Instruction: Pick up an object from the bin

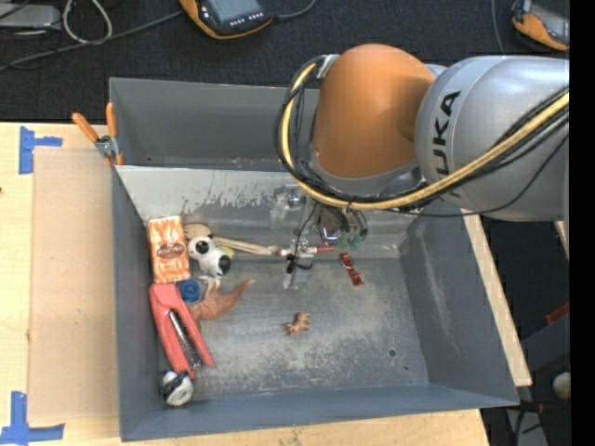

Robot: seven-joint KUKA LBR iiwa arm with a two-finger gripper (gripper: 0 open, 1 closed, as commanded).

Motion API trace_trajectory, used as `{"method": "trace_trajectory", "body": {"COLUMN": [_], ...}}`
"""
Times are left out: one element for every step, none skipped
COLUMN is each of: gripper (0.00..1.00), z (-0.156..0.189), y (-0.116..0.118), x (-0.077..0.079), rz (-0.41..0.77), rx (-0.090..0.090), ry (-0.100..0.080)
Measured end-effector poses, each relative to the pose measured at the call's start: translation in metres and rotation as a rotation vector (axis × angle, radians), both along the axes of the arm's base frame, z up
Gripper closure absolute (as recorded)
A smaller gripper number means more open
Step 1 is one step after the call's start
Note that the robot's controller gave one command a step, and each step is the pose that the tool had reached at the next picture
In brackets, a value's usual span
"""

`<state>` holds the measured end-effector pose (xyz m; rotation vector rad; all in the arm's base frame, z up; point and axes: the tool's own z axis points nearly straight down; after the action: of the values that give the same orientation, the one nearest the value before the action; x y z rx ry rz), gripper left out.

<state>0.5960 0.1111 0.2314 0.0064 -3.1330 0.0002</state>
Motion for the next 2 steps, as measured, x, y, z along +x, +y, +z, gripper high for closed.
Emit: {"method": "trace_trajectory", "body": {"gripper": [0.0,0.0], "z": [0.005,-0.042], "y": [-0.001,0.025], "x": [0.001,0.001], "rz": [-0.003,0.175], "rx": [0.001,0.002], "ry": [-0.008,-0.009]}}
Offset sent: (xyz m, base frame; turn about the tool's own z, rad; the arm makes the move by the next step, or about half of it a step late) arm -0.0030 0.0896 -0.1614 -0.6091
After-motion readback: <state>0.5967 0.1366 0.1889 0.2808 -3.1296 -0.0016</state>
